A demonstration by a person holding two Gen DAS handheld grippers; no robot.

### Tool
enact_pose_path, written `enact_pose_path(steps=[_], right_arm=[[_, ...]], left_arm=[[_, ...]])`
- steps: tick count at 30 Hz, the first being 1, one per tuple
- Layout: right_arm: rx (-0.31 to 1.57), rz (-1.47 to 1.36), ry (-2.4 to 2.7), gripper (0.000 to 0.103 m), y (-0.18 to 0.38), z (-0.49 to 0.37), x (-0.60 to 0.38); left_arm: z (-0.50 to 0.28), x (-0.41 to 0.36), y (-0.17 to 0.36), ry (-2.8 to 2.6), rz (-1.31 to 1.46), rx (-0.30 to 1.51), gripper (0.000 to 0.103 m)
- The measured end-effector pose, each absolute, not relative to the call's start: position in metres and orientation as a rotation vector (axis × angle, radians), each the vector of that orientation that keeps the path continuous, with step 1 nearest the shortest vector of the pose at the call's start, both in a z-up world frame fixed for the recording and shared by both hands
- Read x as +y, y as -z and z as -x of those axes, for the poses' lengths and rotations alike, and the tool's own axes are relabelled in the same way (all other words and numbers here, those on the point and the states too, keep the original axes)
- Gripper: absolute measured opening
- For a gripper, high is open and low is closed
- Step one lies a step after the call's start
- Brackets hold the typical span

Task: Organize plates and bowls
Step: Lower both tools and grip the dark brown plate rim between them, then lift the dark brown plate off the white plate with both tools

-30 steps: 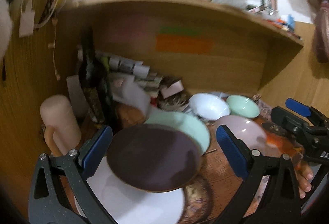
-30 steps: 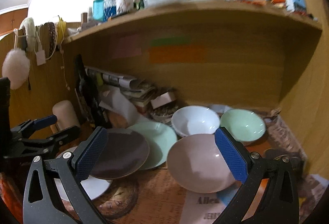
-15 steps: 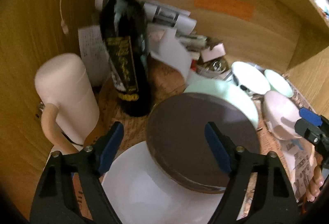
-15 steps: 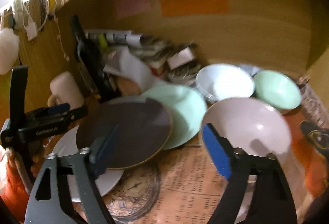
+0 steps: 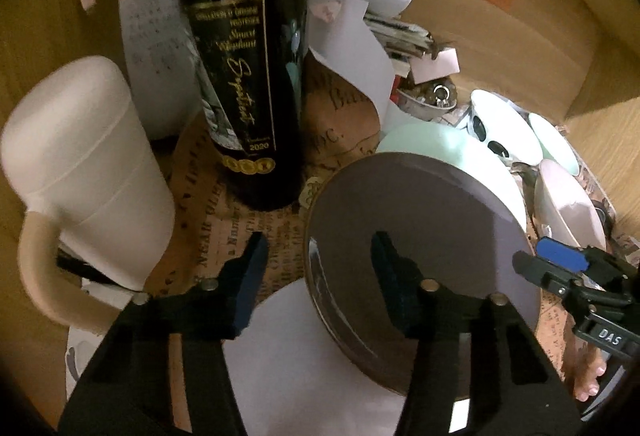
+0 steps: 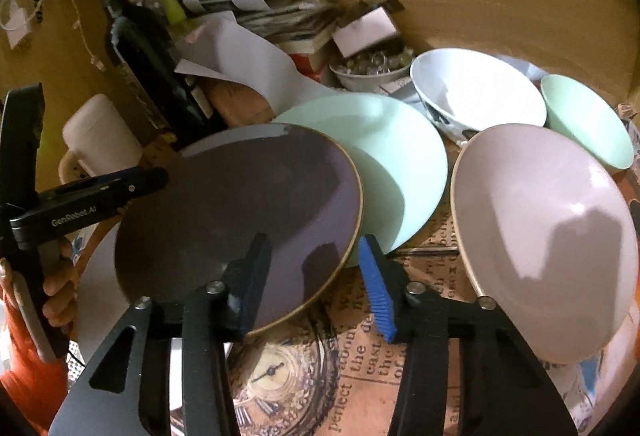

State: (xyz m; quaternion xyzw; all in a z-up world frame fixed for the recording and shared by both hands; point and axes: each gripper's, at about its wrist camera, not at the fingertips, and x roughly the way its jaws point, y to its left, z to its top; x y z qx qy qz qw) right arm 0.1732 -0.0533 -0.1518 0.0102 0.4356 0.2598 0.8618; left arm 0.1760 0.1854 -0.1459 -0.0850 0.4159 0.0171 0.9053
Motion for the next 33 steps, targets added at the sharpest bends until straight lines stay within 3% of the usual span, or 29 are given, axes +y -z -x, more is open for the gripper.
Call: enact_pose_path(steps=[14, 22, 33], right_arm=[[0.924, 0.053, -0.489, 0.038, 0.159, -0.185, -0.039], [0.945, -0.014, -0.486, 0.028, 0.160, -0.189, -0.046], [0.944, -0.061, -0.475, 0.027, 0.159, -0.184, -0.056]], left_arm=[[-0.193, 0.187, 0.162, 0.044, 0.190, 0.945, 0.030], [-0.191, 0.181, 0.160, 0.026, 0.147, 0.917, 0.030], [-0.176, 0.175, 0.157, 0.008, 0.135, 0.897, 0.030]])
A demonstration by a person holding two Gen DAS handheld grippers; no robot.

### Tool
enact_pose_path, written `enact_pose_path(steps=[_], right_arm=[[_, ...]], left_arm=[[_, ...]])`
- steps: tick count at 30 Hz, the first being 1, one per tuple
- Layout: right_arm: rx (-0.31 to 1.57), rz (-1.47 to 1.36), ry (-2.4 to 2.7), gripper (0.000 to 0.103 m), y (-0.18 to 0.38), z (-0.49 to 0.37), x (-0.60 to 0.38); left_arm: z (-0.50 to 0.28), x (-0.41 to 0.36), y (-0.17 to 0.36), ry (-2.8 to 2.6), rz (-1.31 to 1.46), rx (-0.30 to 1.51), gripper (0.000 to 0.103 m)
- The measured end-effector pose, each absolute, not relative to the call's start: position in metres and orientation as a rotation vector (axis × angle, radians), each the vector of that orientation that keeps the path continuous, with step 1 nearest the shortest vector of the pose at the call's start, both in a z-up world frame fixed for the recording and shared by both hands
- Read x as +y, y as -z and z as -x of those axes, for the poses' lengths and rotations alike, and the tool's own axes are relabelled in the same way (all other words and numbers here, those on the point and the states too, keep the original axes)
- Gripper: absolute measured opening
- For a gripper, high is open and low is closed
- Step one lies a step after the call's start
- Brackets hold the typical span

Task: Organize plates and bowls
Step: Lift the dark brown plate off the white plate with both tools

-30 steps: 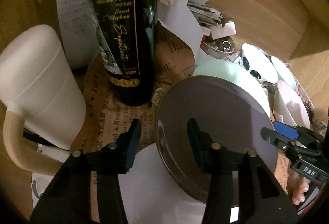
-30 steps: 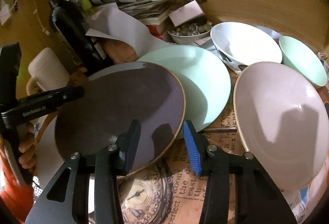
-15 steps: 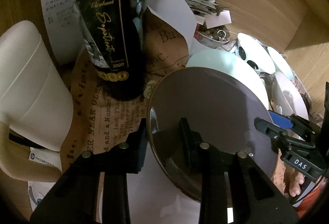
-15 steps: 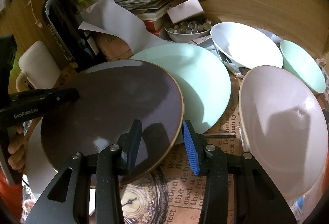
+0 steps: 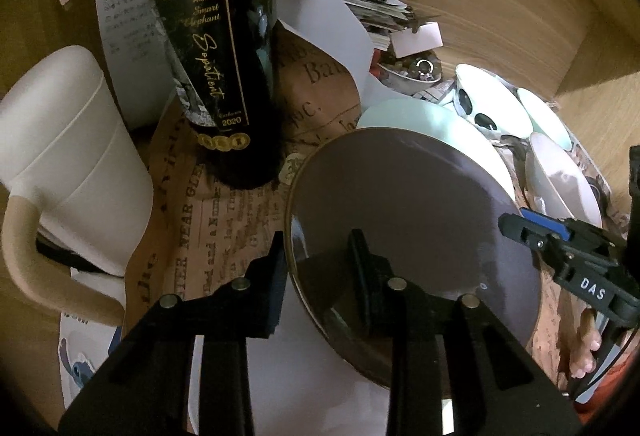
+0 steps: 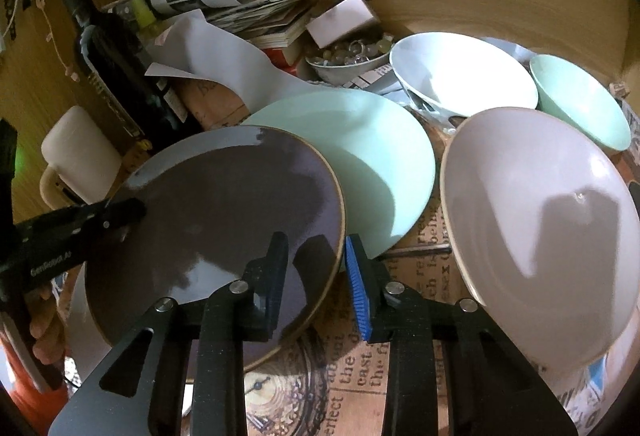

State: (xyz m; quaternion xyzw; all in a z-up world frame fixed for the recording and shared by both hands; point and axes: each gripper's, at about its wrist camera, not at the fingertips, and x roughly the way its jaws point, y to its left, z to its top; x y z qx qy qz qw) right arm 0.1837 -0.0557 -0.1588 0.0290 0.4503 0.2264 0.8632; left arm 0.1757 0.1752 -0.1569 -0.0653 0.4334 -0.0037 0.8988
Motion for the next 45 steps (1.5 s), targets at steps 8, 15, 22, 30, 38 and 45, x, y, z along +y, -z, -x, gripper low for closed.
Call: enact_pose_path(steps=[8, 15, 22, 30, 38, 45], right_arm=[[0.926, -0.079, -0.475, 0.027, 0.155, -0.175, -0.064], [0.912, -0.091, -0.465, 0.023, 0.152, -0.167, -0.072], [0.928, -0.094, -0.463, 0.022, 0.157, -0.161, -0.079], [0.923, -0.083, -0.463, 0.023, 0.162, -0.157, -0.079], [0.953, -0.122, -0.492, 0.027, 0.167, -0.158, -0.079], [0.957, -0.149, -0.493, 0.021, 0.166, -0.158, -0.082]], left_arm=[[-0.162, 0.169, 0.156, 0.012, 0.142, 0.894, 0.030], [-0.152, 0.159, 0.152, 0.010, 0.134, 0.886, 0.030], [-0.150, 0.153, 0.154, 0.011, 0.138, 0.900, 0.030], [-0.150, 0.153, 0.158, 0.005, 0.157, 0.905, 0.030], [-0.151, 0.154, 0.159, 0.018, 0.152, 0.899, 0.030], [-0.151, 0.155, 0.160, 0.016, 0.153, 0.899, 0.030]])
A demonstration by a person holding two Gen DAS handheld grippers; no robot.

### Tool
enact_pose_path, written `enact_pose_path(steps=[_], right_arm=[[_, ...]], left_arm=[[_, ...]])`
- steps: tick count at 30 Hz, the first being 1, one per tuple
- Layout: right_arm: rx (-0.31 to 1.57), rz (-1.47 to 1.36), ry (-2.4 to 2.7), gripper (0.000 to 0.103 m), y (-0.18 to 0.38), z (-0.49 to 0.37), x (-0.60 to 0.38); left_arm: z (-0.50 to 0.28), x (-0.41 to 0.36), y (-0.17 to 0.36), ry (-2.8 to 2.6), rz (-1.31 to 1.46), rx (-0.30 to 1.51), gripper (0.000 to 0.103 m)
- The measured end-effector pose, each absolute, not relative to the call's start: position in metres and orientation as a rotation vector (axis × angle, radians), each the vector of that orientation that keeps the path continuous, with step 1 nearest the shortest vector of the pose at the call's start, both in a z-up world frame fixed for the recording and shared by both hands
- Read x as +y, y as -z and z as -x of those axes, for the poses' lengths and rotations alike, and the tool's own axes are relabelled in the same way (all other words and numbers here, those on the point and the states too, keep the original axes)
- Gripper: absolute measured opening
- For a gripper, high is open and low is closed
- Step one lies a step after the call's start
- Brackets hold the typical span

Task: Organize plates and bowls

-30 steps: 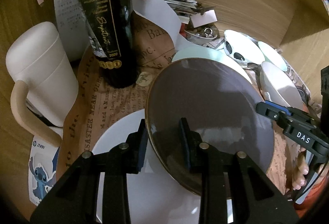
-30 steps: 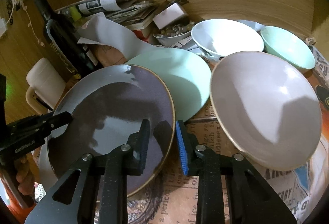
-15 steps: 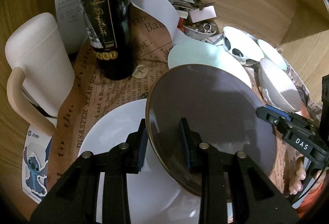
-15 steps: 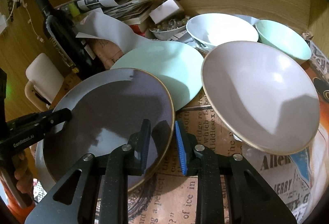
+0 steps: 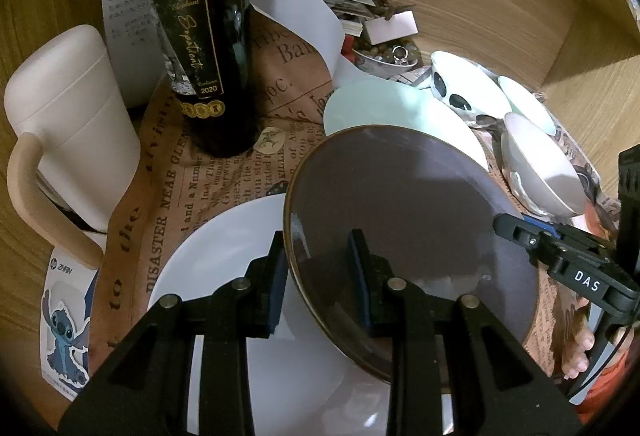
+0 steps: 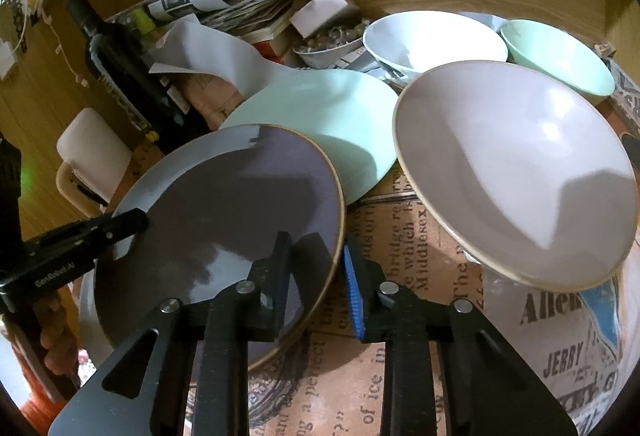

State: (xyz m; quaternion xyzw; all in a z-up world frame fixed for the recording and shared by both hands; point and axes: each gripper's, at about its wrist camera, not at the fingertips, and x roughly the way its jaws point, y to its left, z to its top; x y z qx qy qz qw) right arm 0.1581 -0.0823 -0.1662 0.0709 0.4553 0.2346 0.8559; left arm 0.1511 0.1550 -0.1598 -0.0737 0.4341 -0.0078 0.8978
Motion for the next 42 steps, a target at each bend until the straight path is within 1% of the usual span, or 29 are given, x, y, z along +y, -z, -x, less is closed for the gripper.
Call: enact_pose_path(steps=[11, 23, 42], right_arm=[[0.945, -0.184, -0.482, 0.021, 0.159, -0.145, -0.102], [0.906, -0.185, -0.466, 0.021, 0.142, -0.113, -0.134], [0.910, -0.180, -0.475, 0.021, 0.148, -0.068, -0.186]], left_arm=[[-0.135, 0.134, 0.148, 0.022, 0.131, 0.864, 0.030], [-0.107, 0.101, 0.137, 0.075, 0.134, 0.828, 0.030], [-0.053, 0.043, 0.156, 0.076, 0.151, 0.852, 0.030]])
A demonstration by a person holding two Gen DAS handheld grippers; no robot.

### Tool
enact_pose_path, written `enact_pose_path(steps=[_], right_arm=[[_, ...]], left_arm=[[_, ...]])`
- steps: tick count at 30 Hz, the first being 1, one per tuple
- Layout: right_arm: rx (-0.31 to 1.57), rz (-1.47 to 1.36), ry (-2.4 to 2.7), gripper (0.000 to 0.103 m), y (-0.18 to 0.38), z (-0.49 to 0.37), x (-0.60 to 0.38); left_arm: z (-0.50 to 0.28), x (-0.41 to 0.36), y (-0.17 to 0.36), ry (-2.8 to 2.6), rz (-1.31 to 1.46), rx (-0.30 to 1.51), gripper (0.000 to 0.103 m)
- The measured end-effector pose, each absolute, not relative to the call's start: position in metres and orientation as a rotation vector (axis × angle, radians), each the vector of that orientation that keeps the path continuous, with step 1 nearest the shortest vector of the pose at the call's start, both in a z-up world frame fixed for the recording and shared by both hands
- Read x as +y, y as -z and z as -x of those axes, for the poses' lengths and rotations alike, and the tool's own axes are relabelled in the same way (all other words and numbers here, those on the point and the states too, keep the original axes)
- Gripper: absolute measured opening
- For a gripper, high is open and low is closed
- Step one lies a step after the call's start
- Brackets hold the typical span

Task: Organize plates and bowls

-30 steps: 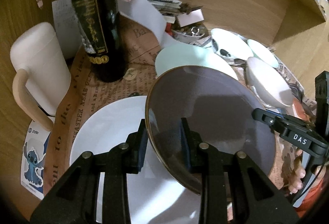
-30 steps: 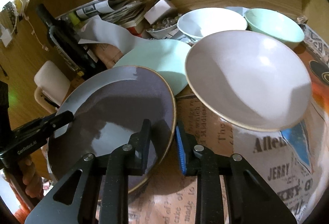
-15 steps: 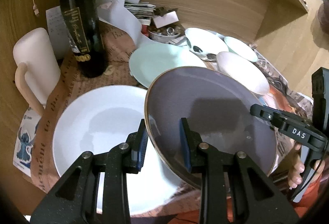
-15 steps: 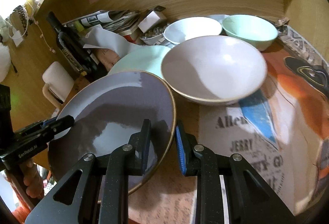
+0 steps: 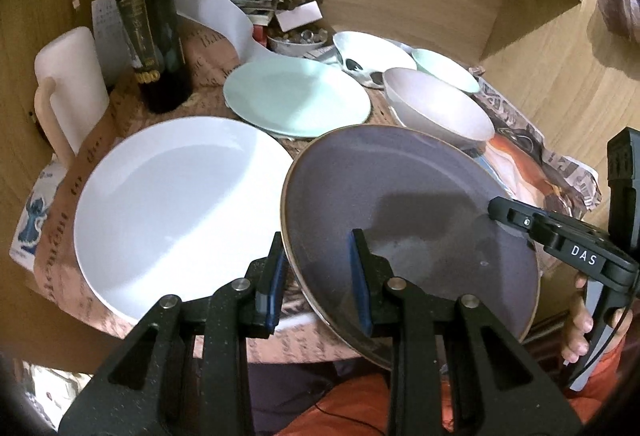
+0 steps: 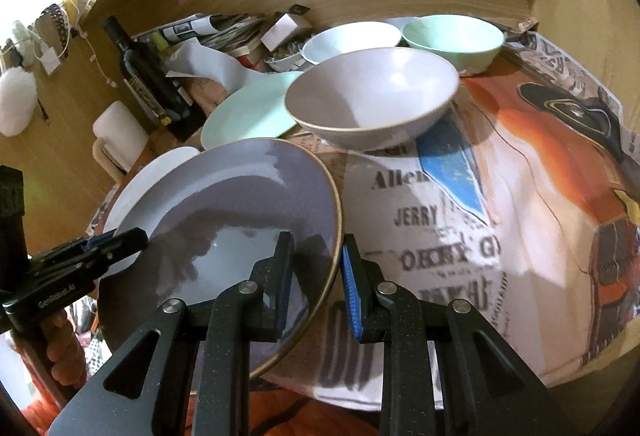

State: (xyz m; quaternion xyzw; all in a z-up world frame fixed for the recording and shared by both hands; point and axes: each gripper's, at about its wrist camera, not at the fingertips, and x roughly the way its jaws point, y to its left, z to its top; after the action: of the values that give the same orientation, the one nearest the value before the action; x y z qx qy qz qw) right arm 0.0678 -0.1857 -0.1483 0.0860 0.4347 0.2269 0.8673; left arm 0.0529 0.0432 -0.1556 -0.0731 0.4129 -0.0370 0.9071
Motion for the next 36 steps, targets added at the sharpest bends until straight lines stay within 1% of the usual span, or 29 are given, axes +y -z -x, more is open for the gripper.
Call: enact_pose_path(steps=[15, 23, 36], right_arm=[[0.941, -0.190, -0.426, 0.021, 0.163, -0.074, -0.207], [0.965, -0.203, -0.409, 0.021, 0.170, -0.082, -0.209], [0.973, -0.224, -0.402, 0.021, 0.174, -0.095, -0.211]], left_arm=[[-0.069, 0.018, 0.171, 0.106, 0.138, 0.897, 0.030], [-0.084, 0.017, 0.181, 0.110, 0.140, 0.929, 0.030], [-0.099, 0.015, 0.182, 0.110, 0.136, 0.941, 0.030]])
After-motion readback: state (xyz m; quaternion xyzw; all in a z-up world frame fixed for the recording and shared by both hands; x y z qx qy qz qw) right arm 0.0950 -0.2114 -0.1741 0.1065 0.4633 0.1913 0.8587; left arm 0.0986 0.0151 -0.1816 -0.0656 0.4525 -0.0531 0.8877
